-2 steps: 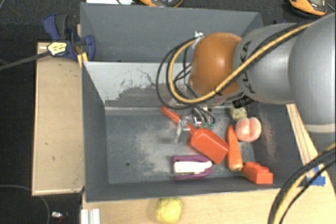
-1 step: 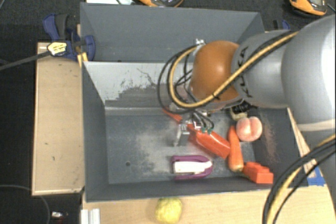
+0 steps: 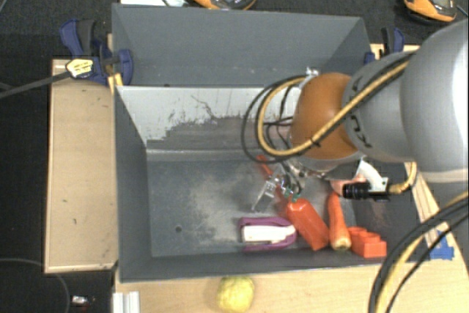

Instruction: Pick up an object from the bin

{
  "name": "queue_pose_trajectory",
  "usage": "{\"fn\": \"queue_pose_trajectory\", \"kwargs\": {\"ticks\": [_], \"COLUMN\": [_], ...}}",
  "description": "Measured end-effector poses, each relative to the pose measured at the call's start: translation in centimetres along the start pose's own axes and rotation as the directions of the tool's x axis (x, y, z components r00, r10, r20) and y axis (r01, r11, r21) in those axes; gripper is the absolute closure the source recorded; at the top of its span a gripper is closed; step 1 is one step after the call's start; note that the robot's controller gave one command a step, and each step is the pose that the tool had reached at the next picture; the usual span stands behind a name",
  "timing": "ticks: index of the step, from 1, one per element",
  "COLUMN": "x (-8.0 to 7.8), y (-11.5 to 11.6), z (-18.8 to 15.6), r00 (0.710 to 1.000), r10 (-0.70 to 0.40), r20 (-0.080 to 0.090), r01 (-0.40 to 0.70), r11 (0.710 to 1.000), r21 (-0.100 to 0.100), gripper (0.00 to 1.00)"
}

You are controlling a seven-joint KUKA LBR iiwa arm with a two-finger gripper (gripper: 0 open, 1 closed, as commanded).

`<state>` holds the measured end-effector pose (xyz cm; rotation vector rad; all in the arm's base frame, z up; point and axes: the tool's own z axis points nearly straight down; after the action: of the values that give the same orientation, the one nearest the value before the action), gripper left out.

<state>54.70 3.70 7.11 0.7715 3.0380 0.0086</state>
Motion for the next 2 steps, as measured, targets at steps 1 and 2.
{"fn": "queue_pose_trajectory", "kwargs": {"ticks": [1, 2], "x": [-3.2, -1.9], "y": [-1.9, -3.5], "z": [0.0, 0.0], "r00": [0.980, 0.942], "r10": [-0.201, 0.334], "r20": [0.009, 0.001], "r01": [0.201, -0.334], "r11": [0.980, 0.942], "r21": [-0.006, -0.006], "gripper": [0.00, 1.00]}}
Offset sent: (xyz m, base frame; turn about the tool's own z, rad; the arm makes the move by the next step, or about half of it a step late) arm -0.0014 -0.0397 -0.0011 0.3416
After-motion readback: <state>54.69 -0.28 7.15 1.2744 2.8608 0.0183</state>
